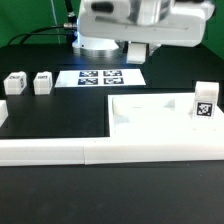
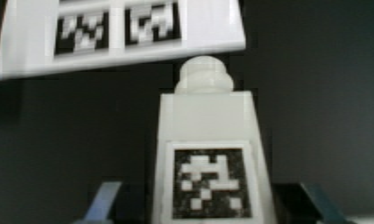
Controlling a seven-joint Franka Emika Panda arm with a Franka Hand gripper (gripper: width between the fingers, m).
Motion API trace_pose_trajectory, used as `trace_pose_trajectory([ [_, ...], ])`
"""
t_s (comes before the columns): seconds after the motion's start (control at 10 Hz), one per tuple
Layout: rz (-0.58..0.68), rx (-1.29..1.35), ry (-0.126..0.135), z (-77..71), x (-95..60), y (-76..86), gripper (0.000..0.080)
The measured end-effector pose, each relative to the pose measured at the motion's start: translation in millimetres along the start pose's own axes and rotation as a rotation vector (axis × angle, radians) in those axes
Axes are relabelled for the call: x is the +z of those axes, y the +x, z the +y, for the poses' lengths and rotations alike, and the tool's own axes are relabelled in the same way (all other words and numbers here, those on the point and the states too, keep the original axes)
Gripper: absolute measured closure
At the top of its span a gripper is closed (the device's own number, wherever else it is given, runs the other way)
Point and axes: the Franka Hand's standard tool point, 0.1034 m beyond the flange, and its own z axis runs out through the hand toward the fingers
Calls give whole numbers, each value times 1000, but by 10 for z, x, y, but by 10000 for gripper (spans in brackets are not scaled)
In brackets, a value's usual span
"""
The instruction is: Assemble square table
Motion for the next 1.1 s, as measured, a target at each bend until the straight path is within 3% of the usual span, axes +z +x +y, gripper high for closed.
trace_pose_trajectory([
  [0.1, 107, -44, -19, 41, -201, 116, 506],
  [0.6, 495, -61, 49, -97, -155, 206, 506],
  [0.8, 654, -55, 59, -130, -307, 543, 506],
  [1.0, 770, -30, 71, 46, -504, 794, 506],
  [1.1, 856, -30, 73, 72, -612, 841, 506],
])
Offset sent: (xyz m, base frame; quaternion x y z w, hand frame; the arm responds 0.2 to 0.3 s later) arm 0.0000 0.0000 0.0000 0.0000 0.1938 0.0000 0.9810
